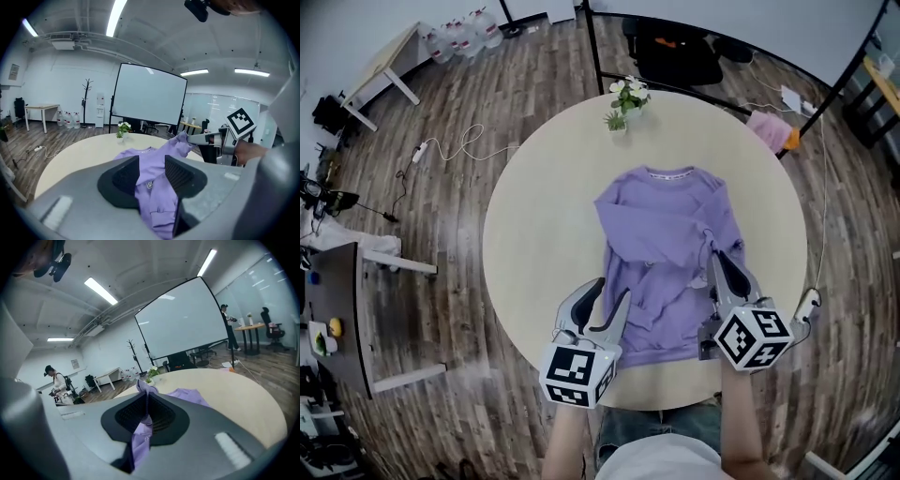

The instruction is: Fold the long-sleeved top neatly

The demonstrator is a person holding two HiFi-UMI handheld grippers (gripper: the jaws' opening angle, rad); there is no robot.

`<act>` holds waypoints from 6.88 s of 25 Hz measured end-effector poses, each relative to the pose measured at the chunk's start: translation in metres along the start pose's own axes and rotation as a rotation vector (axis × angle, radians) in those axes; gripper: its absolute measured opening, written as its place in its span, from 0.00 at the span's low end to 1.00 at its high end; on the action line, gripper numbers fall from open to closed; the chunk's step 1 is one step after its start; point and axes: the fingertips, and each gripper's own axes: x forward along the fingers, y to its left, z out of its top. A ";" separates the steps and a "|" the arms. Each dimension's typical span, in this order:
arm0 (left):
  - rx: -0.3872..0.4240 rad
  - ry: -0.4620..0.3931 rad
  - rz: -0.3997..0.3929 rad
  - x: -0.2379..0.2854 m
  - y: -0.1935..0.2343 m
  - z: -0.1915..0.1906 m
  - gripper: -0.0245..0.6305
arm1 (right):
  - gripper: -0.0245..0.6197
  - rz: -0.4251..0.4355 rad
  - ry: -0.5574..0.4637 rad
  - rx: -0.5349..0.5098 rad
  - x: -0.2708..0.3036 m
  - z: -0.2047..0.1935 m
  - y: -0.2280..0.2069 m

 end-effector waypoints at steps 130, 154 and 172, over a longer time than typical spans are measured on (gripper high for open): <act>-0.183 0.523 0.109 -0.063 -0.036 -0.259 0.36 | 0.31 -0.214 0.633 -0.119 -0.134 -0.234 -0.150; -0.176 0.595 0.060 -0.046 -0.042 -0.274 0.16 | 0.13 -0.170 0.700 -0.102 -0.138 -0.255 -0.139; -0.112 0.498 -0.031 -0.082 -0.056 -0.210 0.09 | 0.12 -0.020 0.709 -0.198 -0.180 -0.199 -0.101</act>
